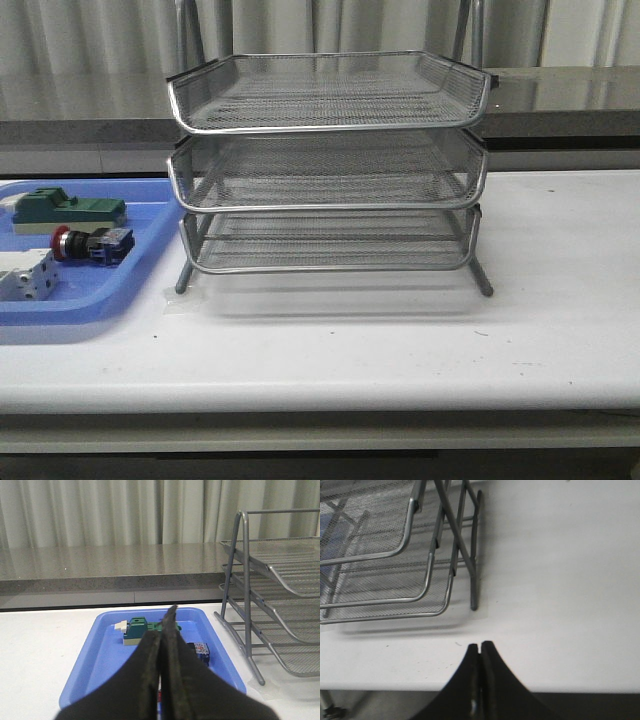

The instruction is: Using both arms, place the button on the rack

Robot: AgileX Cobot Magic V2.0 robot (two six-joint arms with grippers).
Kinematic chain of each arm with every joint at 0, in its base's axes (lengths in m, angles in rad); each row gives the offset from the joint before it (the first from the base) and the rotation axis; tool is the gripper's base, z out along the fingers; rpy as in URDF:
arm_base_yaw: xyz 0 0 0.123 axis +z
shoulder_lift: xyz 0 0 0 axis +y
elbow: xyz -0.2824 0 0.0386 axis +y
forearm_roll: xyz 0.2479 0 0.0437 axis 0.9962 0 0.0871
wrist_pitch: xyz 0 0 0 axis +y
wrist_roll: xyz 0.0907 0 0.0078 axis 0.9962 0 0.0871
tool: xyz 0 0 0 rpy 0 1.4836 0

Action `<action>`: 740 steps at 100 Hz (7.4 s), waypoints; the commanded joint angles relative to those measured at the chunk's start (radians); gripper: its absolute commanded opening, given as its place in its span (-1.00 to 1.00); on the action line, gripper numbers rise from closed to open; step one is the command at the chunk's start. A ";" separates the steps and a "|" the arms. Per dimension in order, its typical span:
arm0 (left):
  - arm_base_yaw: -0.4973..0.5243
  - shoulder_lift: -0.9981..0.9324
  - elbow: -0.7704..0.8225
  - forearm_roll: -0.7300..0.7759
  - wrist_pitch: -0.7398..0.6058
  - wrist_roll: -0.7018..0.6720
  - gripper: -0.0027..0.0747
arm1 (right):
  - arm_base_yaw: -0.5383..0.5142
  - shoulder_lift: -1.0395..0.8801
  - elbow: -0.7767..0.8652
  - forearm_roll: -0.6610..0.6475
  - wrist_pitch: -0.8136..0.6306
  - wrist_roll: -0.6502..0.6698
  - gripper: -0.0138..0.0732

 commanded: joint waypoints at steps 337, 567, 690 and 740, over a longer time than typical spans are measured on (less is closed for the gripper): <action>-0.007 -0.032 0.033 -0.007 -0.083 -0.003 -0.98 | 0.119 0.530 0.161 1.308 0.030 -0.989 -0.60; -0.007 -0.032 0.033 -0.007 -0.083 -0.003 -0.98 | 0.115 -0.312 -0.096 -0.510 0.422 0.200 -0.48; -0.007 -0.032 0.030 -0.007 -0.087 -0.003 -0.98 | 0.115 -0.312 -0.096 -0.510 0.429 0.200 -0.84; -0.005 0.298 -0.311 -0.139 0.152 -0.010 -0.98 | 0.115 -0.312 -0.096 -0.510 0.429 0.200 -0.84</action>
